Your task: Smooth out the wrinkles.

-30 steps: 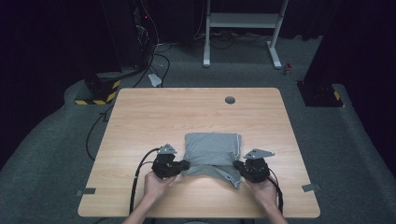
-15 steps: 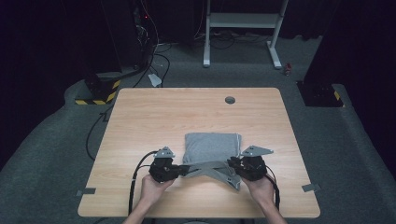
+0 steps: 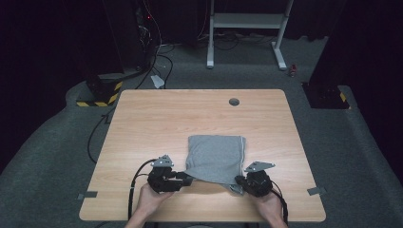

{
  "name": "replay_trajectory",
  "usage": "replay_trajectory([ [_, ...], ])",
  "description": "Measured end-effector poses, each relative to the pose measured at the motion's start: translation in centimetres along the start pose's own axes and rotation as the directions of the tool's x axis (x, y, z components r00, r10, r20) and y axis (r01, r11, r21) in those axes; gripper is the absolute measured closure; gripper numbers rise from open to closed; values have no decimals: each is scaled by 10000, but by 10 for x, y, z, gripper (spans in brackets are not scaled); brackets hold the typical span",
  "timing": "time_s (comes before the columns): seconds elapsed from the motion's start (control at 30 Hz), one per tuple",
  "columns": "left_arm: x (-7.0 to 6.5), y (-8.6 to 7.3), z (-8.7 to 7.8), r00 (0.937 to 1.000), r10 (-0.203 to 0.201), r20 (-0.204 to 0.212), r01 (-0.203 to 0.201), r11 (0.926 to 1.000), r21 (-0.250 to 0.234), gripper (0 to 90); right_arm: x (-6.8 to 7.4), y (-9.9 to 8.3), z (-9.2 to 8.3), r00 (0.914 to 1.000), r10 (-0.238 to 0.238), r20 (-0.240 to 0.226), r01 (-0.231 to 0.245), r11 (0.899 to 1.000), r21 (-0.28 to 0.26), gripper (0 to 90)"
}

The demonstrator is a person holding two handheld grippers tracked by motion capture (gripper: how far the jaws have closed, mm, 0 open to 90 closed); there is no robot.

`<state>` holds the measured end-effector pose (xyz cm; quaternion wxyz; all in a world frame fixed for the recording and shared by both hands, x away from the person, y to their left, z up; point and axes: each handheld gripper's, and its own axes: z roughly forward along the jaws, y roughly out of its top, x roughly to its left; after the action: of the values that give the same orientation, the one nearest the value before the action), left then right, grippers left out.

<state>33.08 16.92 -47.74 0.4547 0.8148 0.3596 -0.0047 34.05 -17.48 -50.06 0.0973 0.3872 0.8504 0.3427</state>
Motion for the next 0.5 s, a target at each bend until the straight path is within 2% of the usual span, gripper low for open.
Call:
replay_trajectory([
  [0.1,0,-2,-7,10000,-61,-20,61,9998,-193,560,1,4,-3,9996,134,228,-127,9994,-327,791],
  [0.2,1,-3,-12,9997,-90,-232,82,9993,-359,549,0,8,-4,9982,311,510,-278,9975,-648,738],
  [0.27,1,-3,-14,9993,-68,-367,51,9990,-453,546,-1,11,-2,9968,437,674,-391,9969,-683,712],
  [0.3,1,-3,-15,9988,-92,-482,66,9985,-537,545,-1,11,-1,9962,513,698,-468,9969,-639,698],
  [0.4,4,-3,-16,9984,-300,-487,260,9964,-804,542,1,14,6,9941,361,1019,-313,9983,-483,661],
  [0.5,10,-3,-17,9961,-536,-696,467,9942,-967,537,2,16,14,9911,278,1304,-246,9994,-256,642],
])
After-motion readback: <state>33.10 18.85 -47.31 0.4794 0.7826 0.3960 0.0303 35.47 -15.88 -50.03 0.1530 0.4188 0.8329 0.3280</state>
